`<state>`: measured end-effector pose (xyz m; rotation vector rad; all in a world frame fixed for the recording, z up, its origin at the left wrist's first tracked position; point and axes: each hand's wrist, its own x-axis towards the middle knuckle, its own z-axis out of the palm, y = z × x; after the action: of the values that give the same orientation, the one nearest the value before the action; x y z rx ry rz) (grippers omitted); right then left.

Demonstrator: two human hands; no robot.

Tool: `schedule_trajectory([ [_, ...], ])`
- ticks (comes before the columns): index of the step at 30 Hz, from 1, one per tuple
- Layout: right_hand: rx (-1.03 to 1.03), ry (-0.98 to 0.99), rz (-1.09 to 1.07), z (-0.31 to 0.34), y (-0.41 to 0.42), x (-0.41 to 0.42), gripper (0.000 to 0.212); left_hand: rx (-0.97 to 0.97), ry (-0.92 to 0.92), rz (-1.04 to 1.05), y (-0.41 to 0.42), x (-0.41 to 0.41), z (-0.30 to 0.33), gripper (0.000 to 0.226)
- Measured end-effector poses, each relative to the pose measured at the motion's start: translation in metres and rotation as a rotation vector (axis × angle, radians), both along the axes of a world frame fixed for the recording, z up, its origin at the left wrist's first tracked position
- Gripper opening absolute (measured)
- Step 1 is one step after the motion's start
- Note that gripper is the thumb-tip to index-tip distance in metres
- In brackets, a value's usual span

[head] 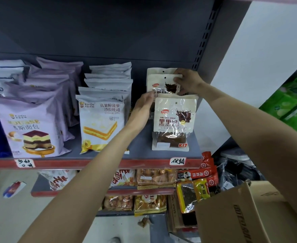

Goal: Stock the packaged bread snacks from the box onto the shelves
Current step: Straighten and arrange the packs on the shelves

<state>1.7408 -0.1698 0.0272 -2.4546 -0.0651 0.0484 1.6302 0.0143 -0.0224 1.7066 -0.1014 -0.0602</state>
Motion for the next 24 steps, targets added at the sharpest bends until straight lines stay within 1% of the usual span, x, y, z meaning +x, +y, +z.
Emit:
schedule_trajectory([
  [2, 0.041, 0.028, -0.014, 0.0, 0.004, 0.001, 0.016, -0.01, 0.013, -0.015, 0.001, 0.001, -0.001, 0.044],
  [4, 0.051, 0.038, -0.023, -0.001, 0.006, 0.0, 0.016, -0.024, 0.025, -0.022, 0.0, 0.001, -0.002, 0.047],
  [5, 0.006, 0.02, -0.015, -0.001, 0.007, 0.0, 0.019, -0.017, 0.018, -0.03, 0.0, 0.001, -0.003, 0.049],
  [7, -0.151, -0.04, 0.018, 0.003, 0.005, -0.004, 0.029, 0.003, -0.002, -0.051, -0.002, 0.0, -0.005, 0.049],
  [8, -0.192, -0.062, 0.034, 0.005, 0.002, -0.008, 0.032, 0.006, -0.007, -0.06, -0.002, -0.001, -0.006, 0.048],
  [10, -0.193, -0.102, 0.072, 0.013, -0.009, -0.023, 0.036, -0.01, -0.002, -0.072, -0.002, -0.003, -0.008, 0.047],
  [12, -0.122, -0.155, 0.064, 0.019, -0.023, -0.047, 0.036, -0.014, -0.009, -0.062, -0.001, -0.009, -0.008, 0.045],
  [13, -0.065, -0.167, 0.027, 0.021, -0.03, -0.061, 0.036, -0.012, -0.015, -0.038, -0.001, -0.011, -0.007, 0.042],
  [15, 0.074, -0.123, -0.104, 0.017, -0.041, -0.09, 0.036, 0.007, 0.011, 0.026, 0.0, -0.015, -0.004, 0.031],
  [16, 0.149, -0.056, -0.179, 0.012, -0.042, -0.104, 0.037, 0.015, 0.055, 0.047, 0.0, -0.016, -0.001, 0.028],
  [17, 0.21, 0.045, -0.236, 0.006, -0.042, -0.117, 0.041, 0.009, 0.118, 0.057, -0.002, -0.018, 0.004, 0.032],
  [18, 0.247, 0.16, -0.265, 0.001, -0.038, -0.127, 0.045, -0.01, 0.19, 0.054, -0.003, -0.019, 0.008, 0.04],
  [20, 0.299, 0.33, -0.249, -0.009, -0.029, -0.142, 0.054, -0.008, 0.291, 0.019, -0.006, -0.021, 0.013, 0.057],
  [22, 0.417, 0.377, -0.226, -0.014, -0.018, -0.147, 0.062, -0.016, 0.31, -0.015, -0.008, -0.022, 0.013, 0.061],
  [24, 0.544, 0.375, -0.24, -0.015, -0.01, -0.146, 0.069, -0.052, 0.31, -0.023, -0.01, -0.022, 0.013, 0.055],
])
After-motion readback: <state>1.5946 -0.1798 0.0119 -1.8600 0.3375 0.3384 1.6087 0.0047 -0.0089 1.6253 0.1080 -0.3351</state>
